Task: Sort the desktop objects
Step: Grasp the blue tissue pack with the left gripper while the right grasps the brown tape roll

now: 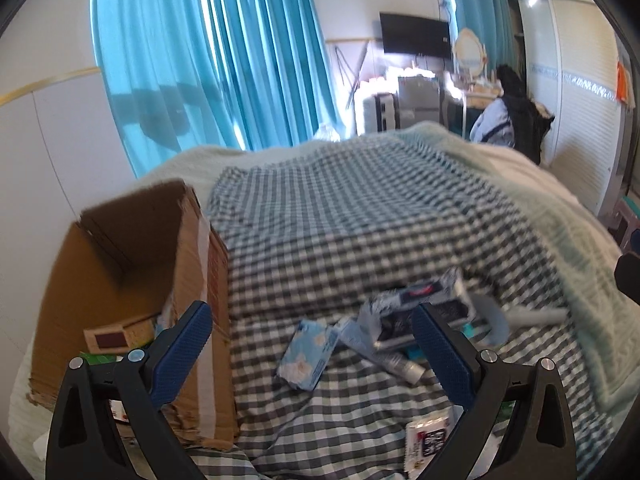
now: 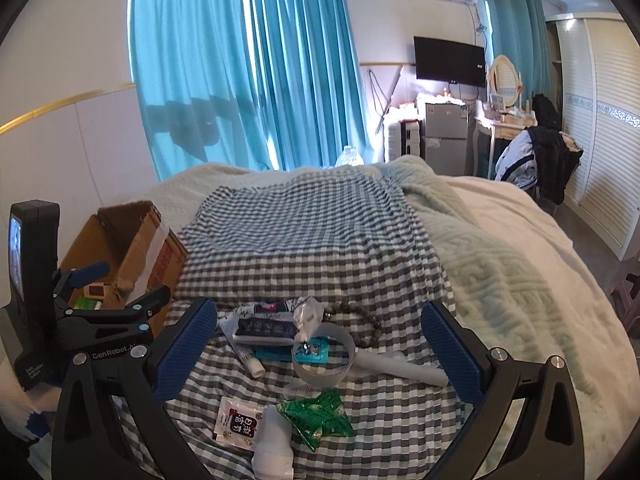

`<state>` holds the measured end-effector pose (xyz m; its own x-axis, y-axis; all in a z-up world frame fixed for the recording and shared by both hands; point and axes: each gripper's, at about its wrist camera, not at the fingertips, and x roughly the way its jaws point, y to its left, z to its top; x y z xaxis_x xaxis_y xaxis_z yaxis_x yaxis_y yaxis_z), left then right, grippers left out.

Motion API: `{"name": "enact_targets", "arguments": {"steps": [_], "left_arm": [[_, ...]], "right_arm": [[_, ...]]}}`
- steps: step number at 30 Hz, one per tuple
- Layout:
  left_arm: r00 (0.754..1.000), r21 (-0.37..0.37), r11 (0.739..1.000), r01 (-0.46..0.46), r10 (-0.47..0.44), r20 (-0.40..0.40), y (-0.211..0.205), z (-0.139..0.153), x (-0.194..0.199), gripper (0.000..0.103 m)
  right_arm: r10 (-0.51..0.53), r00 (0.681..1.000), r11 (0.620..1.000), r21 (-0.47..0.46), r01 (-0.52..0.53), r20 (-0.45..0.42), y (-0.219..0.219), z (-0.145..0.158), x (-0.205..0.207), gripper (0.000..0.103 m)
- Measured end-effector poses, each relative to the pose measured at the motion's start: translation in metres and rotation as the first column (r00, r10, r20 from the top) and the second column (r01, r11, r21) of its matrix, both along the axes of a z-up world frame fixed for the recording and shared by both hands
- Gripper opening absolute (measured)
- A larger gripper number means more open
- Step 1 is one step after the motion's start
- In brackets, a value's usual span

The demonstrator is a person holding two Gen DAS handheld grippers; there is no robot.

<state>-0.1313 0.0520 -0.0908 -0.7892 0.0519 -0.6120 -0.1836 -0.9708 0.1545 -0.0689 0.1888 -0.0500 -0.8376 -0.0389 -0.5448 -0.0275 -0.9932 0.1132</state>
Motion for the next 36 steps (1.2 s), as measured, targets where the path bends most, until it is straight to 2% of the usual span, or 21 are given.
{"name": "enact_targets", "arguments": {"steps": [4,12,17,23,31,32,33,34,36], "left_arm": [[0.999,-0.008,1.0,-0.007,0.007,0.052,-0.001,-0.022,-0.015,0.102],[0.994,-0.029,1.0,0.006,-0.003,0.106,0.008,-0.056,-0.038,0.102],[0.994,-0.052,0.998,-0.025,0.03,0.109,0.006,-0.072,-0.05,0.102],[0.981,-0.056,0.997,-0.051,0.061,0.182,0.0,-0.098,-0.069,0.102],[0.969,-0.082,0.995,-0.052,0.07,0.237,0.0,-0.123,-0.084,0.101],[0.968,-0.081,0.995,-0.055,0.073,0.241,-0.001,-0.125,-0.086,0.098],[0.965,-0.074,0.996,-0.056,0.073,0.25,-0.002,-0.126,-0.087,0.084],[0.962,-0.062,0.997,-0.056,0.07,0.265,-0.004,-0.127,-0.088,0.066],[0.953,-0.043,0.998,-0.051,0.062,0.297,-0.007,-0.131,-0.09,0.054]], "right_arm": [[0.01,0.999,1.0,-0.009,-0.01,0.052,-0.002,-0.024,-0.015,0.103],[-0.011,0.992,0.999,-0.028,0.015,0.129,0.002,-0.064,-0.045,0.102],[-0.002,0.984,0.999,-0.034,0.008,0.176,0.005,-0.084,-0.059,0.102],[0.016,0.969,0.999,-0.042,-0.006,0.245,0.002,-0.11,-0.077,0.102],[0.016,0.948,0.998,-0.057,0.002,0.317,0.005,-0.137,-0.094,0.102],[0.022,0.946,0.998,-0.058,-0.004,0.323,0.003,-0.139,-0.096,0.102],[0.029,0.944,0.998,-0.055,-0.012,0.33,0.001,-0.141,-0.098,0.102],[0.034,0.941,0.999,-0.05,-0.019,0.338,-0.001,-0.143,-0.1,0.102],[0.042,0.933,0.999,-0.039,-0.03,0.357,-0.006,-0.147,-0.105,0.102]]}}
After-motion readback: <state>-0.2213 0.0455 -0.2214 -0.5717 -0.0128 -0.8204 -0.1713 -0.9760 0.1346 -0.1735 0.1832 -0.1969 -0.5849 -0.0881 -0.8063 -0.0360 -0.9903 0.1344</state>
